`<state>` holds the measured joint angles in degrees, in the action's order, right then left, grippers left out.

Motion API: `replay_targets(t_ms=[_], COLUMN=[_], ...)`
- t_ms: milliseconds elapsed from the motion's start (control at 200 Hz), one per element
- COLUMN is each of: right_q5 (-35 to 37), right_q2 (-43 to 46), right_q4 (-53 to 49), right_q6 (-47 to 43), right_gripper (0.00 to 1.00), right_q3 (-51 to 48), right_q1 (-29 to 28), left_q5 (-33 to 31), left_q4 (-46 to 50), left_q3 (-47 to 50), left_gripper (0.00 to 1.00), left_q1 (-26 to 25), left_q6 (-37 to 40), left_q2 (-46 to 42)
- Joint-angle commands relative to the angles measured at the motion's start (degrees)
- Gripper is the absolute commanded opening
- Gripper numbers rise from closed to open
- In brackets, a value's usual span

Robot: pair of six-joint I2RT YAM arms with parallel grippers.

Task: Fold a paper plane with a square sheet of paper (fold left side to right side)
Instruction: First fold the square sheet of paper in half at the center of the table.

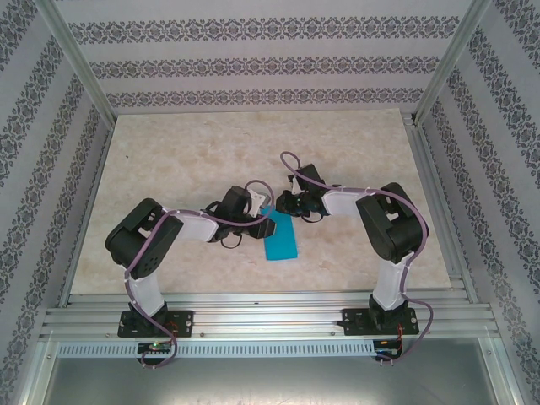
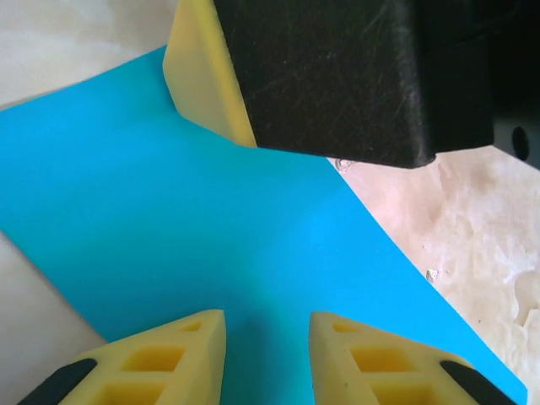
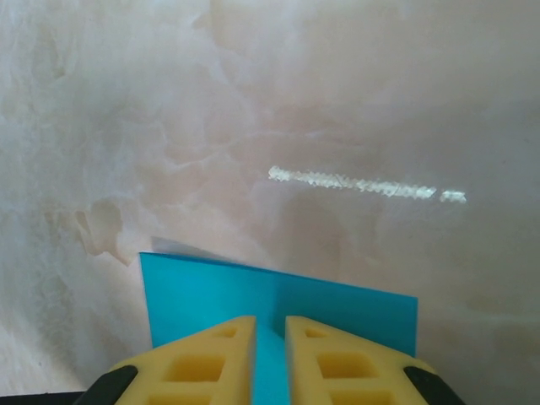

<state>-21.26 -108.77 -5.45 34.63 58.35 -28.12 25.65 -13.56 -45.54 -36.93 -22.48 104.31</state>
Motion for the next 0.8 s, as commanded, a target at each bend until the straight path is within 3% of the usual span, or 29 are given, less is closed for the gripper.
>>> replay_targets(t_ms=[0,360,794], right_q5=[-0.8,-3.8,0.2], right_q2=[2.8,-2.6,-8.7], right_q4=[-2.4,0.8,-2.1], right_q6=[0.2,3.1,2.4], right_gripper=[0.17,0.15,0.14], right_q3=[1.8,5.2,7.6], right_q1=[-0.5,-3.0,-3.0], left_q5=[-1.5,-2.8,-3.0], left_q4=[1.0,2.8,2.0], left_q3=[-0.6,-0.7,1.4], left_gripper=[0.33,0.32,0.31], left_q1=[-1.4,-2.2,-3.4], left_q6=[2.2,3.8,6.3], left_q2=[1.9,1.5,-1.4])
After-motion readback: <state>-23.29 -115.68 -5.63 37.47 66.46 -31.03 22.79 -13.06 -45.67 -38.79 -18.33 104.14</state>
